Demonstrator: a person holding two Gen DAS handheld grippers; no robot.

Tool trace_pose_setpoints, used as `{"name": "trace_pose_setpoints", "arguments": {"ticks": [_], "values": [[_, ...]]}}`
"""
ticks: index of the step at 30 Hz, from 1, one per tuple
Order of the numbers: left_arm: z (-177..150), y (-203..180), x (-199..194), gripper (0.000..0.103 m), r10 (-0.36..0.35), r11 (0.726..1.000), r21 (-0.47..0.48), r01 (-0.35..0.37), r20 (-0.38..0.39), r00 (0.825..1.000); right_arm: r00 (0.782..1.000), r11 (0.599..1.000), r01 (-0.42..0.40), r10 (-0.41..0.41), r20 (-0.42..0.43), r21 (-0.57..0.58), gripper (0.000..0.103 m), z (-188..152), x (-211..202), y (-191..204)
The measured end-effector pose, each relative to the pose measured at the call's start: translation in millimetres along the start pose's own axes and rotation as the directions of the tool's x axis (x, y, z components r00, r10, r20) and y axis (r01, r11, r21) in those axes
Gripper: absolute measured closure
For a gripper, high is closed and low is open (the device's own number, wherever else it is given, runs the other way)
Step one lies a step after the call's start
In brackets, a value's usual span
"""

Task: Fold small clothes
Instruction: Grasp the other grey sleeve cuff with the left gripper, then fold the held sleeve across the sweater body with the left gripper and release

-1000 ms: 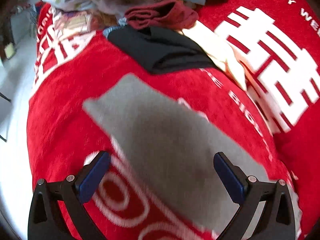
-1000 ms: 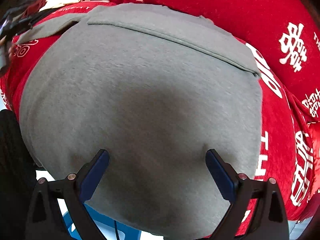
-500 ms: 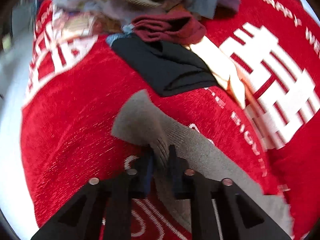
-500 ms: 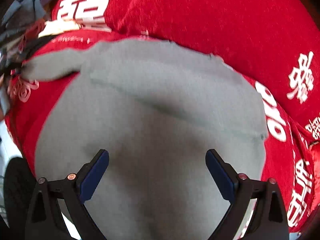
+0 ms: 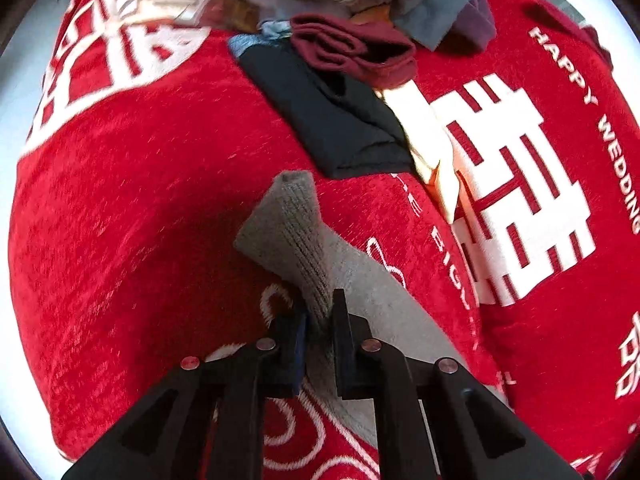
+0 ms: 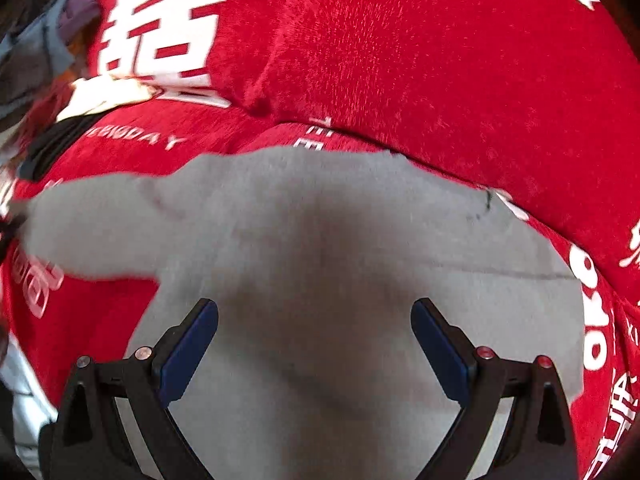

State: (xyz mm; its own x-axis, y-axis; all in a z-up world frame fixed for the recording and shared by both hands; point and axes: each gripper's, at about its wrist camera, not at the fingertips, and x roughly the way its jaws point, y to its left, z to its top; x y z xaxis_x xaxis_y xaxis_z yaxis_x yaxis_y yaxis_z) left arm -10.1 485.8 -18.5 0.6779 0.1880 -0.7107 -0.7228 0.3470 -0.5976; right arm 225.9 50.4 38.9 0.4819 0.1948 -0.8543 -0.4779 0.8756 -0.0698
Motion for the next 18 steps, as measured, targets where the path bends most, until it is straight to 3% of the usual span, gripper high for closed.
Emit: {"name": "trace_pose_setpoints", "arguments": {"ticks": [6,8,10,11,12,13,14,15,18], "values": [[-4,7,-1,0.053,-0.15,0.989,-0.02,0.15,-0.022,0.988,0.998,0.998,-0.061,0.061,0.017,-0.011,0.005,5,8,28],[-4,2,0,0.026,-0.19,0.982,-0.021,0.19,-0.018,0.982,0.998,0.997,-0.066,0.067,0.015,-0.041,0.005,-3,9,40],[-4,-7,3,0.019,-0.203,0.979,-0.015,0.203,-0.002,0.979,0.997,0.995,-0.073,0.074,0.008,-0.062,0.005,-9,9,47],[-3,-11,4,0.022,-0.18,0.984,-0.004,0.18,0.008,0.984,0.997,0.995,-0.074,0.075,0.007,-0.07,0.005,-10,9,49],[-2,-17,5,0.037,-0.149,0.989,0.026,0.149,0.025,0.988,0.997,0.994,-0.074,0.074,0.007,-0.078,0.005,-11,9,51],[-1,-20,9,0.098,-0.134,0.99,0.044,0.133,0.011,0.991,0.997,0.994,-0.072,0.073,0.011,-0.084,0.005,-11,8,52],[2,-19,21,0.094,-0.134,0.99,0.041,0.137,-0.066,0.989,0.997,0.994,-0.069,0.07,0.015,-0.084,0.005,-9,7,50],[2,-14,23,0.094,-0.14,0.99,0.017,0.142,-0.073,0.987,0.997,0.994,-0.068,0.07,0.02,-0.081,0.005,-7,7,49],[1,-11,10,0.094,-0.114,0.993,0.041,0.114,-0.013,0.993,0.998,0.996,-0.059,0.061,0.032,-0.062,0.005,4,11,43]]}}
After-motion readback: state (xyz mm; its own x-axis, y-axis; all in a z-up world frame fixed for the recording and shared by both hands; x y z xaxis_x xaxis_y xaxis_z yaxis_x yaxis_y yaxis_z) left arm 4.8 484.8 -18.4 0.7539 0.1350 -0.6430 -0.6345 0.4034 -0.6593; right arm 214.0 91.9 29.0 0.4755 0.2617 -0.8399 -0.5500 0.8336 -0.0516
